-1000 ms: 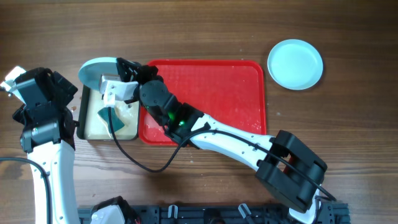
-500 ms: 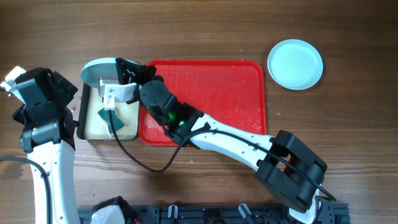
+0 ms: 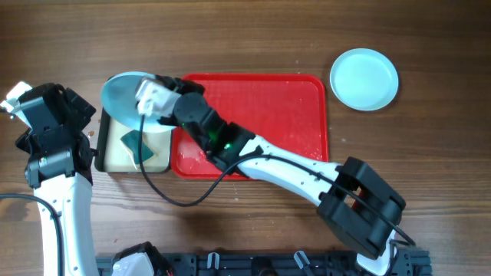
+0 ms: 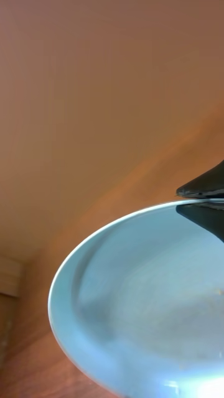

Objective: Clean dirty plates on tray and stack at the side
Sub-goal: 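Hold the plate tilted over the black tray, then lift it, then carry the plate right and lower it onto the plate stack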

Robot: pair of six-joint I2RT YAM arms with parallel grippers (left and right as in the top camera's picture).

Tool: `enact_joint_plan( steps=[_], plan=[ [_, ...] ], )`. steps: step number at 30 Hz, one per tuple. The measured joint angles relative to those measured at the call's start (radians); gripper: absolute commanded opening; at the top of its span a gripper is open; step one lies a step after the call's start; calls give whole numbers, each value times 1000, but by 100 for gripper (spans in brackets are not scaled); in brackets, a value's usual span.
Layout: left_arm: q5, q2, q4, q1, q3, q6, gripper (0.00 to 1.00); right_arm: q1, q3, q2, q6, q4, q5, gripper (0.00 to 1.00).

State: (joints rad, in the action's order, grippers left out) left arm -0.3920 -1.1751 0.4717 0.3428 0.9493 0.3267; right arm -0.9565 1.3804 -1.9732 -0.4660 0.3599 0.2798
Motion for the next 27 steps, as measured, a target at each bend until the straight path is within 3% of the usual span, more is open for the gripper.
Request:
enact_joint_plan(
  steps=[5, 16, 27],
  plan=[
    [0, 0, 0, 0, 0, 0, 100, 66, 0, 0, 268, -118, -136, 4],
    [0, 0, 0, 0, 0, 0, 100, 219, 1, 0, 668, -223, -445, 4],
    [0, 0, 0, 0, 0, 0, 100, 547, 1, 131, 787, -556, -530, 4]
  ],
)
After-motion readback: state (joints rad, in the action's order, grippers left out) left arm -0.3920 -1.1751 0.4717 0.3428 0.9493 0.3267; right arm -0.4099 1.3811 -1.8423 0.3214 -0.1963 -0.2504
